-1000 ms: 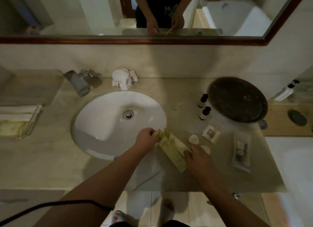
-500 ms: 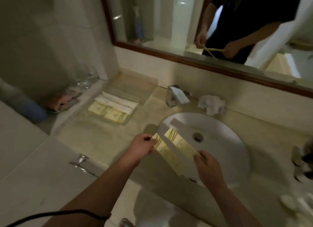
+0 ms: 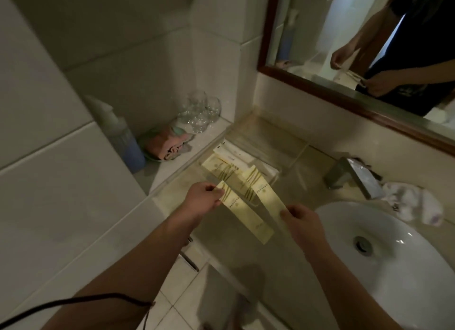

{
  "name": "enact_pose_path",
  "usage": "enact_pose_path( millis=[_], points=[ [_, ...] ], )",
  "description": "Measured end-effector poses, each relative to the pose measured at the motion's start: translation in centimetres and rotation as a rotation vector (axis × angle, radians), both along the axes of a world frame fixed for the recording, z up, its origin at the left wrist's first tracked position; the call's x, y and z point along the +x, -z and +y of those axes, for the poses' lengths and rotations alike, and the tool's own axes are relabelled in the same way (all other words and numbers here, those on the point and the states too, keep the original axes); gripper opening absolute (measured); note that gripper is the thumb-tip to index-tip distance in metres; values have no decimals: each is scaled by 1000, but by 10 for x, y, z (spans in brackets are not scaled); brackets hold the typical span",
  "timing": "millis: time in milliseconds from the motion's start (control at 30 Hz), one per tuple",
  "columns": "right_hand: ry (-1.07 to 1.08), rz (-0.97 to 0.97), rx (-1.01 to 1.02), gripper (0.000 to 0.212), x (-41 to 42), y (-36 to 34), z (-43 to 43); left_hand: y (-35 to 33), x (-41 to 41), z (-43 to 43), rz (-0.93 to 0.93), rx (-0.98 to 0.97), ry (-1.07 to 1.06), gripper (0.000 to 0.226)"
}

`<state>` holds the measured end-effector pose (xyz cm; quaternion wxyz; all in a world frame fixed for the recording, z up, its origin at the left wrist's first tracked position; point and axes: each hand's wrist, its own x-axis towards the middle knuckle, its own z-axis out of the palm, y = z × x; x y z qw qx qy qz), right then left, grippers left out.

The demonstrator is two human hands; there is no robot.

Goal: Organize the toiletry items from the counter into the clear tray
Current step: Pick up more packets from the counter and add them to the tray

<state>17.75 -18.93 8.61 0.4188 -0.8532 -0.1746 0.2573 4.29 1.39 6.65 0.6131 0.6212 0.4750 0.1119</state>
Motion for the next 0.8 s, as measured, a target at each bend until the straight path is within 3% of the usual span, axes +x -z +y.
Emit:
enact_pose_path(
  millis=[167, 333, 600, 667, 800],
  points=[
    [-99, 65, -60, 17, 36, 2, 46, -3, 27, 34, 84, 154, -38, 14],
    [-205, -29, -157, 22, 72, 17, 99, 1, 52, 76, 182, 285, -53, 16],
    [-187, 18, -239, 26, 83, 41, 161, 22, 76, 132, 291, 214, 21, 20],
    [-185, 11, -267, 27, 81, 41, 170, 23, 78, 139, 305, 245, 37, 11],
    [-228, -17, -315, 26, 78, 47, 186, 33, 78, 149, 402, 348, 65, 22]
  ],
)
